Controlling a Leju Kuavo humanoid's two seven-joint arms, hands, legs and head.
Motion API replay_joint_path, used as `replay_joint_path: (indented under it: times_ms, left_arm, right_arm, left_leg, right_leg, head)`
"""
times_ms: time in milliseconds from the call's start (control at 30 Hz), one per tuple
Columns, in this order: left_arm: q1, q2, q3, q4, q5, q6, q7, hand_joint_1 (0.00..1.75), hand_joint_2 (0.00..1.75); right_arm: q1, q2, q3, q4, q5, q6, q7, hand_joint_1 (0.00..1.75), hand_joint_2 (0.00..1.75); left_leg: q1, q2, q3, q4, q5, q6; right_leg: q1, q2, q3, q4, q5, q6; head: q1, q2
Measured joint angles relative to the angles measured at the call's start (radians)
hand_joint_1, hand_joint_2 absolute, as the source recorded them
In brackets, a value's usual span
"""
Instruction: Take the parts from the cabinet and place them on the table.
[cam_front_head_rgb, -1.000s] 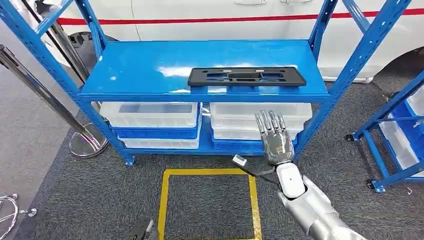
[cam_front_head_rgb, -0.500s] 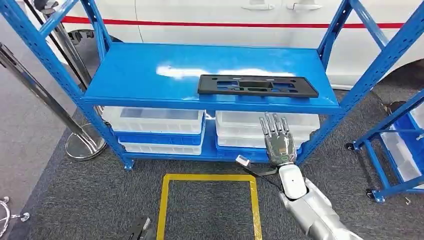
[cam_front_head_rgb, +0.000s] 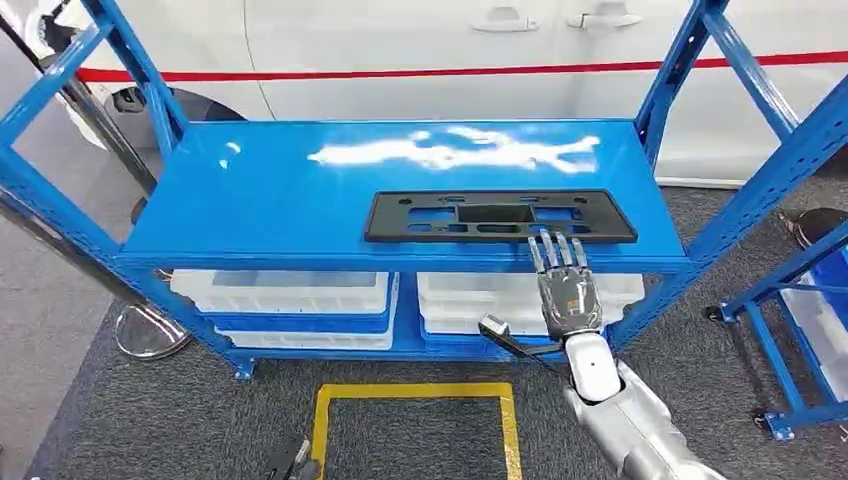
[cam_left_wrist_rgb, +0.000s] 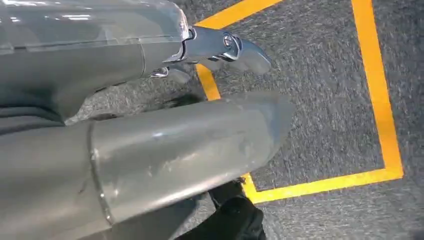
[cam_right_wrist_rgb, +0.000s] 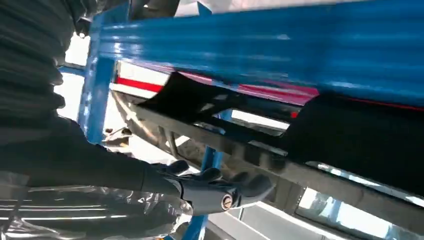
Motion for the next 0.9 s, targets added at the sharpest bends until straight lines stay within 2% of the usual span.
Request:
replay_joint_path:
  times_ms: [33,67,100,133,167,200,233,300,333,367,400,433,467,500,533,567,633,667,700,733,800,833,867,900]
  left_arm:
    - [0.0,0.0,0.0,0.0,0.002,0.002,0.003,0.0,0.0]
    - [0.0,0.0,0.0,0.0,0.005,0.009,0.004,0.0,0.0]
    - [0.001,0.0,0.0,0.0,0.008,0.013,0.003,0.0,0.0]
    - [0.005,0.0,0.0,0.0,0.009,0.015,0.0,0.0,0.0]
    - [0.012,0.001,0.001,0.0,0.012,0.017,-0.002,0.0,0.0]
    - [0.015,0.003,0.001,0.0,0.013,0.019,-0.005,0.0,0.0]
    - [0.02,0.003,0.001,0.0,0.017,0.019,-0.005,0.0,0.0]
    - [0.015,0.004,0.001,0.0,0.018,0.019,-0.008,0.0,0.0]
    - [0.008,-0.002,0.0,0.0,0.019,0.019,-0.01,0.0,0.0]
    - [0.005,-0.002,0.0,0.0,0.019,0.019,-0.011,0.0,0.0]
    - [0.004,-0.002,0.0,0.0,0.019,0.019,-0.011,0.0,0.0]
    - [0.004,-0.002,0.0,0.0,0.019,0.02,-0.01,0.0,0.0]
    - [0.004,-0.002,0.0,0.0,0.019,0.02,-0.01,0.0,0.0]
    - [0.004,-0.002,0.0,0.0,0.019,0.02,-0.01,0.0,0.0]
    - [0.005,-0.002,-0.001,0.0,0.019,0.02,-0.009,0.0,0.0]
    - [0.006,-0.002,-0.001,0.0,0.019,0.019,-0.006,0.0,0.0]
    - [0.009,-0.002,-0.003,0.0,0.021,0.019,-0.006,0.0,0.0]
    - [0.009,-0.005,-0.005,0.0,0.021,0.018,-0.006,0.0,0.0]
    - [0.007,-0.006,-0.006,0.002,0.021,0.018,-0.007,0.0,0.0]
    - [0.005,-0.005,-0.007,0.002,0.021,0.018,-0.007,0.0,0.0]
    - [0.005,-0.006,-0.009,0.002,0.021,0.018,-0.007,0.0,0.0]
    - [0.005,-0.004,-0.01,0.002,0.021,0.019,-0.007,0.0,0.0]
    - [0.005,-0.003,-0.01,0.002,0.021,0.019,-0.007,0.0,0.0]
    - [0.005,-0.003,-0.011,0.002,0.021,0.019,-0.007,0.0,0.0]
  right_arm:
    - [0.001,0.0,-0.001,-0.002,0.0,0.0,0.005,0.0,1.75]
    - [0.007,0.002,-0.007,-0.015,0.0,0.0,0.007,0.0,1.75]
    - [0.019,0.004,-0.02,-0.041,0.0,0.0,-0.002,0.0,1.75]
    - [0.04,0.011,-0.04,-0.079,-0.001,0.0,-0.02,0.0,1.75]
    - [0.067,0.022,-0.076,-0.131,-0.006,0.0,-0.052,0.0,1.75]
    - [0.093,0.048,-0.124,-0.194,-0.013,0.0,-0.099,0.0,1.75]
    - [0.111,0.063,-0.164,-0.241,-0.023,0.0,-0.136,0.0,1.75]
    - [0.13,0.103,-0.262,-0.34,-0.044,-0.002,-0.219,0.0,1.75]
    - [0.132,0.12,-0.311,-0.379,-0.067,-0.002,-0.29,0.0,1.75]
    - [0.133,0.154,-0.373,-0.413,-0.099,-0.002,-0.395,0.0,1.75]
    - [0.126,0.193,-0.468,-0.443,-0.136,-0.002,-0.553,0.0,1.75]
    - [0.116,0.236,-0.58,-0.457,-0.165,-0.003,-0.693,0.0,1.75]
    - [0.11,0.273,-0.667,-0.462,-0.182,-0.003,-0.769,0.0,1.75]
    - [0.11,0.297,-0.743,-0.467,-0.19,-0.003,-0.804,0.0,1.75]
    - [0.111,0.318,-0.808,-0.471,-0.204,-0.003,-0.827,0.0,1.75]
    - [0.104,0.331,-0.86,-0.469,-0.224,-0.003,-0.857,0.0,1.75]
    - [0.081,0.359,-0.959,-0.465,-0.232,-0.002,-0.88,0.0,1.75]
    - [0.077,0.37,-0.985,-0.465,-0.225,-0.002,-0.875,0.0,1.75]
    - [0.077,0.378,-1.005,-0.465,-0.219,-0.002,-0.871,0.0,1.75]
    - [0.078,0.389,-1.022,-0.465,-0.216,-0.001,-0.867,0.0,1.75]
    - [0.078,0.401,-1.039,-0.465,-0.207,-0.001,-0.866,0.0,1.75]
    - [0.078,0.408,-1.047,-0.465,-0.205,-0.001,-0.865,0.0,1.75]
    - [0.078,0.413,-1.053,-0.466,-0.204,-0.001,-0.865,0.0,1.75]
    - [0.078,0.418,-1.056,-0.467,-0.203,-0.001,-0.865,0.0,1.75]
  left_leg:
    - [0.0,0.0,-0.018,-0.024,-0.04,0.002]
    - [0.0,0.0,-0.028,-0.069,-0.037,0.005]
    - [0.0,0.0,-0.032,-0.123,0.006,0.01]
    - [-0.004,-0.001,-0.035,-0.192,0.118,0.02]
    - [-0.009,0.0,-0.044,-0.263,0.29,0.031]
    - [-0.016,-0.006,-0.059,-0.277,0.326,0.036]
    - [-0.017,-0.013,-0.054,-0.273,0.357,0.039]
    - [-0.018,-0.012,-0.051,-0.263,0.35,0.047]
    - [-0.007,-0.012,-0.043,-0.279,0.352,0.051]
    - [-0.008,-0.015,-0.036,-0.284,0.348,0.056]
    - [-0.008,-0.014,-0.033,-0.284,0.343,0.063]
    - [-0.009,-0.014,-0.029,-0.284,0.336,0.065]
    - [-0.011,-0.014,-0.025,-0.284,0.331,0.068]
    - [-0.012,-0.015,-0.021,-0.284,0.326,0.07]
    - [-0.014,-0.02,-0.016,-0.283,0.32,0.07]
    - [-0.015,-0.024,-0.009,-0.283,0.315,0.07]
    - [-0.021,-0.027,0.006,-0.282,0.306,0.067]
    - [-0.019,-0.025,0.007,-0.283,0.304,0.066]
    - [-0.026,-0.025,0.004,-0.279,0.301,0.061]
    - [-0.019,-0.024,0.002,-0.282,0.303,0.056]
    - [-0.019,-0.02,0.007,-0.286,0.303,0.045]
    - [-0.026,-0.018,0.006,-0.281,0.297,0.04]
    - [-0.022,-0.014,0.001,-0.263,0.279,0.032]
    - [-0.019,-0.011,-0.018,-0.213,0.243,0.025]
  right_leg:
    - [0.0,0.003,0.023,-0.002,-0.016,0.002]
    - [0.001,0.004,0.047,-0.002,-0.034,0.003]
    - [0.003,0.005,0.067,-0.002,-0.05,0.004]
    - [0.005,0.005,0.087,-0.002,-0.067,0.006]
    - [0.007,0.007,0.1,0.001,-0.082,0.009]
    - [0.012,0.016,0.099,0.013,-0.101,0.019]
    - [0.015,0.016,0.102,0.022,-0.119,0.024]
    - [0.014,0.018,0.112,0.012,-0.134,0.036]
    - [0.011,0.015,0.119,0.014,-0.147,0.041]
    - [0.011,0.006,0.108,0.042,-0.162,0.045]
    - [0.011,0.005,0.071,0.106,-0.193,0.048]
    - [0.01,0.004,0.021,0.187,-0.225,0.052]
    - [0.009,0.003,-0.028,0.258,-0.244,0.054]
    - [0.008,0.001,-0.066,0.305,-0.245,0.055]
    - [0.008,0.0,-0.086,0.307,-0.216,0.055]
    - [0.009,0.0,-0.083,0.265,-0.168,0.051]
    - [0.018,0.0,-0.035,0.095,-0.046,0.03]
    - [0.026,-0.002,-0.019,0.04,-0.029,0.015]
    - [0.028,-0.005,-0.016,0.025,-0.029,0.01]
    - [0.032,-0.004,-0.018,0.025,-0.027,0.011]
    - [0.033,0.0,-0.016,0.021,-0.025,0.007]
    - [0.016,-0.002,-0.007,0.008,-0.017,0.002]
    - [0.014,-0.003,-0.002,0.001,-0.014,-0.001]
    - [0.012,-0.005,0.0,0.0,-0.013,-0.004]
  head:
    - [0.0,0.0]
    - [0.0,0.0]
    - [0.0,0.0]
    - [0.0,0.0]
    - [0.001,0.0]
    - [0.0,0.0]
    - [0.002,0.0]
    - [0.0,0.0]
    - [0.0,0.0]
    - [0.001,0.0]
    - [0.0,0.0]
    - [0.001,0.0]
    - [0.0,0.0]
    - [0.0,0.0]
    - [0.001,0.0]
    - [0.001,0.0]
    - [0.001,0.0]
    - [0.001,0.0]
    - [-0.001,0.0]
    - [0.0,0.0]
    - [0.0,0.0]
    - [0.0,0.0]
    - [-0.001,0.0]
    - [-0.003,0.0]
